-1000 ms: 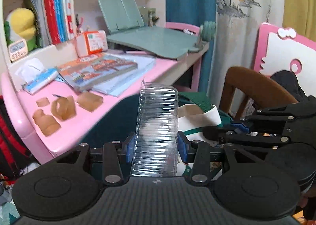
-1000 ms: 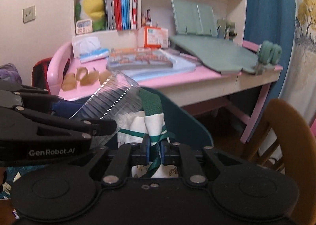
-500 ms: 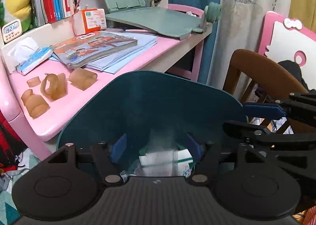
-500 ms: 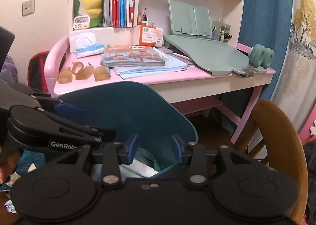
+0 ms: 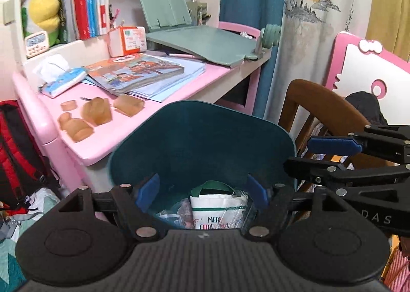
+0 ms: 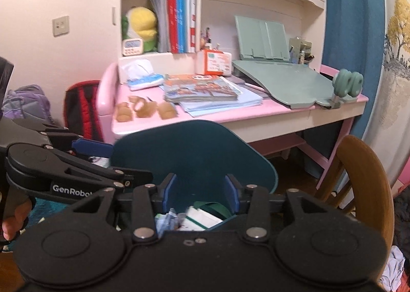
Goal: Collect trash
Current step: 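Move both tools back toward the trash under the bed, then grasp the crumpled grey paper with the left gripper while the right grasps the orange mesh bag, then carry the grey paper and orange mesh bag to the teal wastebasket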
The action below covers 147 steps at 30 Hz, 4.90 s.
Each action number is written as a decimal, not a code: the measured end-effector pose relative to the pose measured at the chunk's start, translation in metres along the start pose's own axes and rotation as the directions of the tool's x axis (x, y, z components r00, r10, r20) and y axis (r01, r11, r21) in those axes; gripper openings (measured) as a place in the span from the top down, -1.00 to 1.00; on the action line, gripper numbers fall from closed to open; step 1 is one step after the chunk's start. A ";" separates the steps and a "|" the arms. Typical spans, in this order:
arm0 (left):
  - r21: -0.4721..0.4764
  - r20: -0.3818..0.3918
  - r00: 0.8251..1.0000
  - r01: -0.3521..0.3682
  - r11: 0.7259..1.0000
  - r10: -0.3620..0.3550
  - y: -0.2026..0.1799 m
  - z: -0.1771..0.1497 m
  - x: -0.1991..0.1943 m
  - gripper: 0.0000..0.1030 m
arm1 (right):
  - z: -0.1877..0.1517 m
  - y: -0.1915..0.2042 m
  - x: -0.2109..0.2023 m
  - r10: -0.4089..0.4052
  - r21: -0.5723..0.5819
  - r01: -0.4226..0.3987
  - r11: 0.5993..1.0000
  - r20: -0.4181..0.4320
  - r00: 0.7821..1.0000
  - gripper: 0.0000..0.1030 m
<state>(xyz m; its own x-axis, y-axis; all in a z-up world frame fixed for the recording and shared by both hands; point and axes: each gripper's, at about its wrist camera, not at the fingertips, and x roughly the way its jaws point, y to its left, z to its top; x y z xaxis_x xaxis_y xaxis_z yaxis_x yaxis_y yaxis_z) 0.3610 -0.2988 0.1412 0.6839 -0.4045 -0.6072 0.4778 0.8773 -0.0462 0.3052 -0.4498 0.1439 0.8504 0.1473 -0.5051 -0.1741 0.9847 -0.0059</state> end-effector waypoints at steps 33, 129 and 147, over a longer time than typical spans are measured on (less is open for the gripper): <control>-0.215 0.056 0.965 -0.240 0.947 0.258 0.144 -0.164 -0.246 -0.66 | -0.033 0.246 -0.043 0.452 -0.135 -0.454 0.881 -0.048 0.891 0.11; -0.695 -0.719 0.673 -0.693 0.191 -0.174 0.391 -0.710 0.005 0.49 | -0.384 0.451 0.348 0.212 -0.056 -0.421 0.905 -0.800 0.561 0.40; -0.777 -0.447 0.885 -0.456 0.433 0.131 0.308 -0.503 -0.113 0.48 | -0.228 0.360 0.161 0.454 0.064 -0.480 0.875 -0.450 0.769 0.40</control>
<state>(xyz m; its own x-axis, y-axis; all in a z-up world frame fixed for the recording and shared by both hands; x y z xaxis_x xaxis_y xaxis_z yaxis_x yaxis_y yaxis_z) 0.1535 0.1477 -0.2030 0.4219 -0.1273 -0.8977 -0.5337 0.7655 -0.3594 0.2663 -0.0923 -0.1362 0.3516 0.5189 -0.7792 -0.5286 0.7970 0.2922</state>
